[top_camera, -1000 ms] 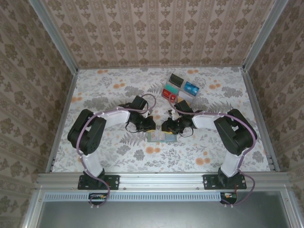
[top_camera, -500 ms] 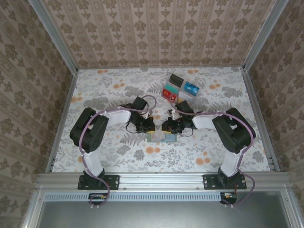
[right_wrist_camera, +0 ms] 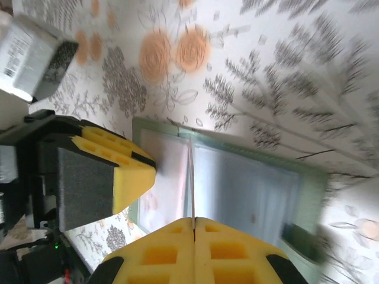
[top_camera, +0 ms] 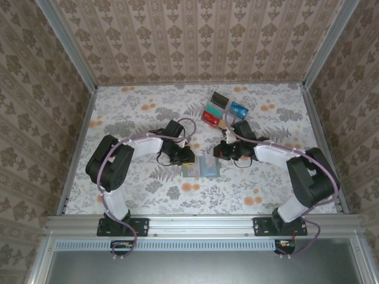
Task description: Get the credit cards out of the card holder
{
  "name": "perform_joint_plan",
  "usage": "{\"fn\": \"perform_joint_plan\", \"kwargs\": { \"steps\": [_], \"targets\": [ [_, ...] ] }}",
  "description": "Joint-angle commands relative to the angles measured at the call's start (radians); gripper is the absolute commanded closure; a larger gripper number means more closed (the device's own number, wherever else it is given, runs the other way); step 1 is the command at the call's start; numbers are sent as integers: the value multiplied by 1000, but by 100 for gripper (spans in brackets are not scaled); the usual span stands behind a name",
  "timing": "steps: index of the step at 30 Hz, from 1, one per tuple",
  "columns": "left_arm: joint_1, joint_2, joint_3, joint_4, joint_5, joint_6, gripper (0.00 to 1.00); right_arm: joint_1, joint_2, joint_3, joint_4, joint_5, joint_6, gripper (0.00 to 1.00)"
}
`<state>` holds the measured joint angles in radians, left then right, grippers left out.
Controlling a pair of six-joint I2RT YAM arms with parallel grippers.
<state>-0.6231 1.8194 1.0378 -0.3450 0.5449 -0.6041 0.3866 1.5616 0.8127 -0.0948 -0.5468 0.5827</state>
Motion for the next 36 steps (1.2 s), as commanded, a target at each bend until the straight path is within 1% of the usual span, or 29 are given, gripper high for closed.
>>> {"fn": "perform_joint_plan", "kwargs": {
  "steps": [1,3,5,7,8,12,15,16,18,22,23,27,29,30,32,36],
  "targets": [
    [1,-72,48,-40,-21,51,75,-25,-93,43,-139,40,-144,100],
    [9,-103,64,-48,-32,48,69,-38,-136,79,-183,46,-202,100],
    [18,-147,64,-53,-64,54,61,-52,-164,107,-216,63,-259,100],
    [25,-198,64,-83,-141,69,53,-69,-237,137,-240,102,-310,100],
    [30,-218,64,-98,-170,73,50,-74,-254,149,-248,123,-327,100],
    [69,-297,60,-145,-292,60,33,-99,-309,221,-286,214,-410,100],
    [100,-351,46,-142,-329,64,17,-108,-296,298,-322,298,-488,100],
    [109,-367,37,-135,-335,71,12,-109,-280,327,-335,338,-507,100],
    [125,-397,25,-130,-353,74,7,-114,-234,388,-367,361,-552,100],
    [160,-438,13,-152,-365,81,0,-118,-115,487,-424,433,-660,100],
    [183,-447,7,-155,-366,80,0,-123,-92,506,-432,436,-687,100],
    [228,-474,-12,-162,-351,81,0,-138,33,632,-518,398,-804,100],
    [238,-479,-16,-161,-338,78,0,-139,108,719,-588,369,-867,100],
    [240,-480,-19,-158,-333,77,0,-140,142,754,-620,349,-923,100],
    [242,-478,-23,-155,-321,75,0,-138,197,793,-642,336,-1002,100],
    [243,-483,-31,-158,-308,70,0,-140,298,878,-691,384,-1084,100]
  ]
}}
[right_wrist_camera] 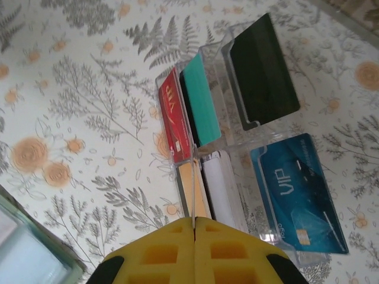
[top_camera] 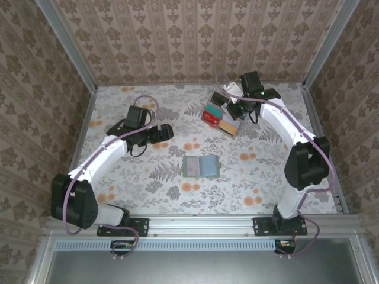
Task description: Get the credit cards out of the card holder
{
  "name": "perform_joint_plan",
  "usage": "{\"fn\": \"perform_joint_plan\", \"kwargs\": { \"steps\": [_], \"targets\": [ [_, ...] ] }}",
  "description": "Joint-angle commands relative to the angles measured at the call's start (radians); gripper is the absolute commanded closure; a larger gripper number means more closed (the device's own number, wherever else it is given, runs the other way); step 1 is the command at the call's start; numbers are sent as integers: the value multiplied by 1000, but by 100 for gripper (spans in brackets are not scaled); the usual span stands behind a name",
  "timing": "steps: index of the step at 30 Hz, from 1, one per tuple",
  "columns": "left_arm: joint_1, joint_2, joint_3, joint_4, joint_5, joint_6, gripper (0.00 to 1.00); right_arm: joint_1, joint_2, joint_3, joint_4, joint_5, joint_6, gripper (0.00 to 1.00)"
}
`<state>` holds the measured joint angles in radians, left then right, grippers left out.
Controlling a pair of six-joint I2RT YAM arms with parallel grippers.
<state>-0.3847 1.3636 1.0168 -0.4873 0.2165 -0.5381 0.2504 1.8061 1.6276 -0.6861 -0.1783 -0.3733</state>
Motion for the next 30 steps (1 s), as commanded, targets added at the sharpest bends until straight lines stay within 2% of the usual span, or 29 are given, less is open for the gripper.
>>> {"fn": "perform_joint_plan", "kwargs": {
  "steps": [1,9,22,30],
  "targets": [
    [4,-31,-12,-15,25,3,0,-3,79,90,-125,24,-146,100],
    [6,-51,-13,-25,27,13,0,-3,191,160,-161,124,-226,100],
    [6,-59,-30,-27,44,5,0,-4,270,201,-244,170,-264,100],
    [6,-64,-37,-25,55,1,0,-2,317,262,-292,140,-258,100]
  ]
}}
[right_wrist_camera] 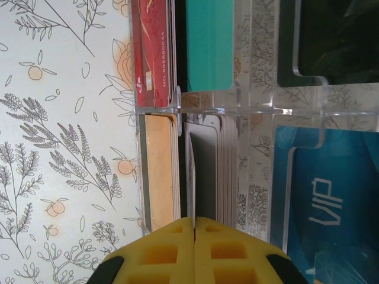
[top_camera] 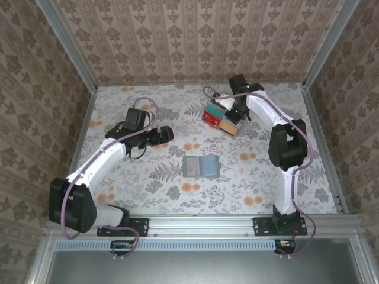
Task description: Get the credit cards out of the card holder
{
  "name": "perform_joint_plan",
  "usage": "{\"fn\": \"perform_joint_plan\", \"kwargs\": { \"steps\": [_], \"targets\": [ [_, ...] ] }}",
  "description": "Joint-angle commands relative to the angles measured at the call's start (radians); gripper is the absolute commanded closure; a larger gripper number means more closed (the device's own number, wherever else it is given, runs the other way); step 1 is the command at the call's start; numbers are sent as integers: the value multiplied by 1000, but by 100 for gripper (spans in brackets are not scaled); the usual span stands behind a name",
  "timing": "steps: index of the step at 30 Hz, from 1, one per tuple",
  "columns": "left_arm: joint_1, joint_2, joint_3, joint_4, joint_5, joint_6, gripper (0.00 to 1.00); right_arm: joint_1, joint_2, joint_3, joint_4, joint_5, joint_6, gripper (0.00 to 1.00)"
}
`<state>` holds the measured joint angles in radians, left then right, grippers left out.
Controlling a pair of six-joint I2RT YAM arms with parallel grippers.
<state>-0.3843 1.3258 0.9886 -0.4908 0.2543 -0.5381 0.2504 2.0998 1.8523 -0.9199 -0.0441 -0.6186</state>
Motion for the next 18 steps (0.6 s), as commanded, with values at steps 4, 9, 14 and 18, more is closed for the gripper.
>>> {"fn": "perform_joint_plan", "kwargs": {
  "steps": [4,9,14,18],
  "targets": [
    [5,-28,-10,-25,16,1,0,-1,35,47,-58,11,-16,95],
    [5,-34,-32,-18,20,-12,0,1,42,48,-26,12,6,86],
    [6,-42,-44,-9,26,-21,0,4,57,63,-18,19,19,86],
    [5,-44,-44,-10,30,-22,0,7,75,83,-25,28,31,86]
  ]
}}
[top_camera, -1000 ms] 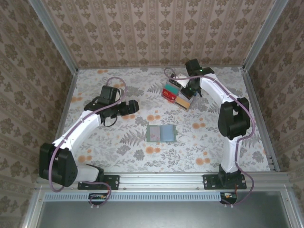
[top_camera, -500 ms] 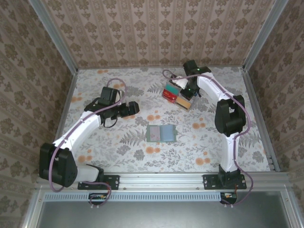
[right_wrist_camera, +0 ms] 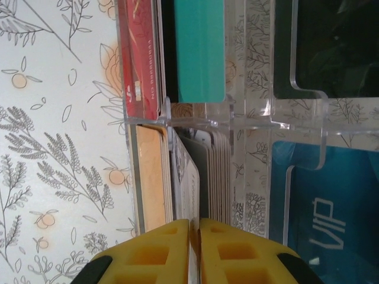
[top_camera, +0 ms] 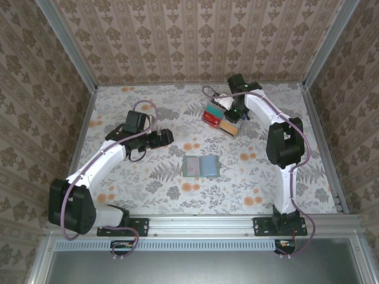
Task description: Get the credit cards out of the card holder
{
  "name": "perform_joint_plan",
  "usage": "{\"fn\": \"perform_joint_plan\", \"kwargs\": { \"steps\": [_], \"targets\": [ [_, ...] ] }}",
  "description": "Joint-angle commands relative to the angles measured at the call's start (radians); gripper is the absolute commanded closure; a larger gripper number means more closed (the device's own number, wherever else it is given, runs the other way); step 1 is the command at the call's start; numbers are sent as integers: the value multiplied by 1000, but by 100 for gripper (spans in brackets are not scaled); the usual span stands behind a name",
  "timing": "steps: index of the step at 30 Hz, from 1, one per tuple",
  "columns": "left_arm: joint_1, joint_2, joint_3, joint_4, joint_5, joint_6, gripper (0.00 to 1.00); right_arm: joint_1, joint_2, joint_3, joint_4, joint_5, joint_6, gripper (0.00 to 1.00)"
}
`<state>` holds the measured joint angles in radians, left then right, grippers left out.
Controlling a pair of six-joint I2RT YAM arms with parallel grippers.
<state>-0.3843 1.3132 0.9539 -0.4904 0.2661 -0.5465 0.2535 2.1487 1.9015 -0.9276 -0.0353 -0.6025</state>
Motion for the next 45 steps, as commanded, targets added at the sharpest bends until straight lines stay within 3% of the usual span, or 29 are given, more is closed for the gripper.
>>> {"fn": "perform_joint_plan", "kwargs": {
  "steps": [1,11,17,25,45],
  "targets": [
    [6,-32,-10,-12,18,-13,0,5,25,37,-18,21,22,85],
    [5,-32,-19,-2,24,-16,0,5,-14,50,-26,1,56,80],
    [6,-31,-15,-2,26,-15,0,5,-86,42,-1,-23,102,65],
    [5,-23,-13,2,31,-13,0,5,-167,-27,29,-49,138,58],
    [5,-14,-11,0,42,-17,0,4,-93,-59,56,7,112,83]
  ]
}}
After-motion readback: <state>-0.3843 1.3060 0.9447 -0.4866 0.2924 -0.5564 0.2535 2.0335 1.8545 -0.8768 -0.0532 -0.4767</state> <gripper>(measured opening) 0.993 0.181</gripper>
